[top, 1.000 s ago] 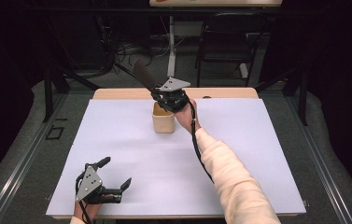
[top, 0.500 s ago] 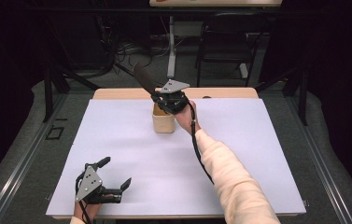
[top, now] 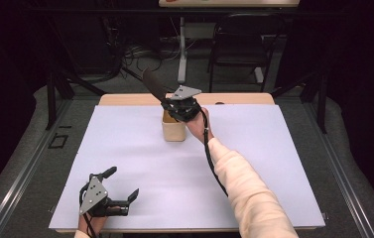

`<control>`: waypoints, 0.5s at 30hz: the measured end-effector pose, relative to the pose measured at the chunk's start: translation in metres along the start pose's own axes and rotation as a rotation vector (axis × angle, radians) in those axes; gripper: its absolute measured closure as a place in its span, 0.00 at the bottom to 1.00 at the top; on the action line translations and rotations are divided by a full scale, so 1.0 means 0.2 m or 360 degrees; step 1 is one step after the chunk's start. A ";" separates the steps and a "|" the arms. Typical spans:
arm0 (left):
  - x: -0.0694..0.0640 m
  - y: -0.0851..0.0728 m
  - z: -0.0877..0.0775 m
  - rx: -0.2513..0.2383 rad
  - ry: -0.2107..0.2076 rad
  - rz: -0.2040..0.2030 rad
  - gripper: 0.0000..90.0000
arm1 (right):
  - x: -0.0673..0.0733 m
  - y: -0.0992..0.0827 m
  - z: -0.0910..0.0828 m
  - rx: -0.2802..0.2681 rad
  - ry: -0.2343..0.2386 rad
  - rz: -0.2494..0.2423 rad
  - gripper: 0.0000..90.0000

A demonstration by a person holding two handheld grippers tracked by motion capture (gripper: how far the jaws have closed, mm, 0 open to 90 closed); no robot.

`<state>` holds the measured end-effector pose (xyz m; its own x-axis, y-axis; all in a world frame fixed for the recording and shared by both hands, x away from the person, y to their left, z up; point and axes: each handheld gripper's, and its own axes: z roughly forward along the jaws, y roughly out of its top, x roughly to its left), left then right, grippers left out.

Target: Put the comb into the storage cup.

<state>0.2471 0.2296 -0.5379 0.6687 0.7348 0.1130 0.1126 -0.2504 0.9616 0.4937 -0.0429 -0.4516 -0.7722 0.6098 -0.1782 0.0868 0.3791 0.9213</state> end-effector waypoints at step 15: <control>0.00 0.00 0.00 0.0002 0.0001 0.0001 0.00 | 0.00 -0.02 0.01 0.0036 0.0003 0.0016 0.81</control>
<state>0.2470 0.2292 -0.5378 0.6684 0.7350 0.1140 0.1129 -0.2517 0.9612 0.4956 -0.0425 -0.4556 -0.7724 0.6125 -0.1683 0.1088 0.3886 0.9149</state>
